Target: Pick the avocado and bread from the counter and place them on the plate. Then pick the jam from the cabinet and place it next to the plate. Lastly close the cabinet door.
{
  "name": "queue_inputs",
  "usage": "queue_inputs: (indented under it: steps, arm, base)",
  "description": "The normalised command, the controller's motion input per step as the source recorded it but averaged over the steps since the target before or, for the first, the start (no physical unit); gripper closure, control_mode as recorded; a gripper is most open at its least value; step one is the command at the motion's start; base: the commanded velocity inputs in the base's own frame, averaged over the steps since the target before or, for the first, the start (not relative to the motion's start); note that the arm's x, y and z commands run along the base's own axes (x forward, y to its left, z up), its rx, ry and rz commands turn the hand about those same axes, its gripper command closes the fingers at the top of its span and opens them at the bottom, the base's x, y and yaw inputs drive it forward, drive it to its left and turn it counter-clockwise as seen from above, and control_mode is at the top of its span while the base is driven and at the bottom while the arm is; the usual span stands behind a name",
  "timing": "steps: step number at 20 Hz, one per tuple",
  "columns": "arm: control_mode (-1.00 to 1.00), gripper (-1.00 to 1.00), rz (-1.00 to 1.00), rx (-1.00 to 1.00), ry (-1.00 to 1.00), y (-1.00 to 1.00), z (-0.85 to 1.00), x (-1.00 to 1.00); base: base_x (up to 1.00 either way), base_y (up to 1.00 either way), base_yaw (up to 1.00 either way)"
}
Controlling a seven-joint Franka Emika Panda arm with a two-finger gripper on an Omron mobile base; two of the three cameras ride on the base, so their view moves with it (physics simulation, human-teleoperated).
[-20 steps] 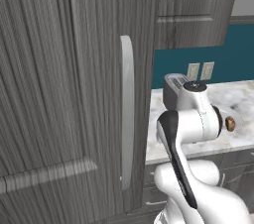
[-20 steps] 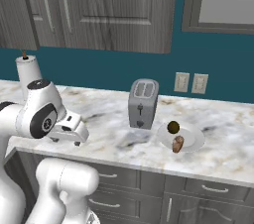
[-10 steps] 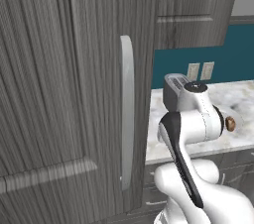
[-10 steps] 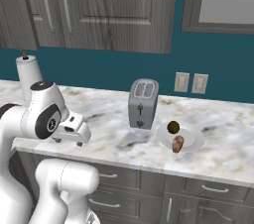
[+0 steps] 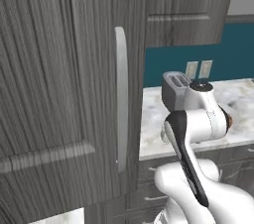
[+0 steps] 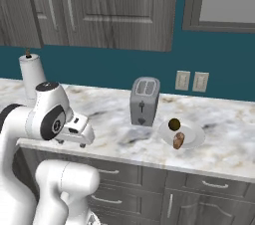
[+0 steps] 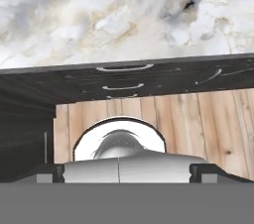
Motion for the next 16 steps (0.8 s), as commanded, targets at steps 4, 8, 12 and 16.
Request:
queue_inputs:
  steps: [4,8,12,16]
  arm:
    - [1.00,-1.00,0.00,0.00,0.00,0.00,0.00,0.00]
    - [1.00,-1.00,0.00,0.00,0.00,0.00,0.00,0.00]
    - [1.00,-1.00,0.00,0.00,0.00,0.00,0.00,0.00]
    - [1.00,-1.00,0.00,0.00,0.00,0.00,0.00,0.00]
  base:
    - [-0.82,0.00,0.05]
    - [-0.43,-0.12,0.07]
    - [-0.06,-0.62,0.12]
    - [-0.05,-0.78,0.14]
